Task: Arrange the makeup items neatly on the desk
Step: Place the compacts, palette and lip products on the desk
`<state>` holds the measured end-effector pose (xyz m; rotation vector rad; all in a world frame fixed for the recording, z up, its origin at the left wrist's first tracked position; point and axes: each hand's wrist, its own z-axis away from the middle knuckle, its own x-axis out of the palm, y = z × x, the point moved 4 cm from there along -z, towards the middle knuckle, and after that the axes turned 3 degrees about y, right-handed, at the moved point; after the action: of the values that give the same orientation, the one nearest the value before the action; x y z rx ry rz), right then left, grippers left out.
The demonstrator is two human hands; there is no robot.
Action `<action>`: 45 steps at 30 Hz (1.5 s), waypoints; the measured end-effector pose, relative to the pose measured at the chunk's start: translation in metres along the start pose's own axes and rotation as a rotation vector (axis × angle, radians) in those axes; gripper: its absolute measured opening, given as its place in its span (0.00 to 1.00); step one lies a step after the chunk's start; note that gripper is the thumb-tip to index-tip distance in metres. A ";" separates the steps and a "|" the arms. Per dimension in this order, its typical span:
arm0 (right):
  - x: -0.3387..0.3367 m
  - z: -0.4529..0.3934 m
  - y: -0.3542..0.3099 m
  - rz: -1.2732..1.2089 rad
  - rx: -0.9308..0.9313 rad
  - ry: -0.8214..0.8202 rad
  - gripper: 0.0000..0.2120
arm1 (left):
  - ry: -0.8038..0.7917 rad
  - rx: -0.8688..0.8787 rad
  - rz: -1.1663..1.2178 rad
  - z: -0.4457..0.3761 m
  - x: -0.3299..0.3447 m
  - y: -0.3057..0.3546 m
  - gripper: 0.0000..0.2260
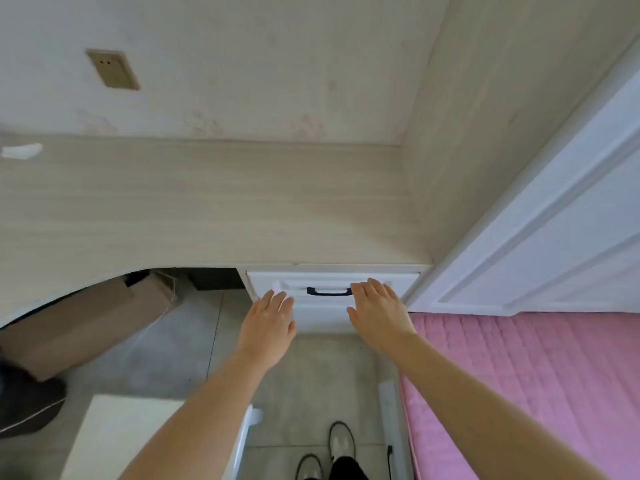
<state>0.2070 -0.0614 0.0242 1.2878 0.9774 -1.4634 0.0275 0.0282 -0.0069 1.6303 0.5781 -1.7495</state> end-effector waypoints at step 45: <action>0.150 -0.066 -0.014 -0.227 -0.123 -0.464 0.19 | -0.100 -0.125 -0.041 -0.101 0.102 -0.016 0.23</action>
<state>0.2068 -0.0148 -0.1336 0.7156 0.9000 -1.7438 0.0860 0.0936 -0.1212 1.4467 0.6643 -1.7761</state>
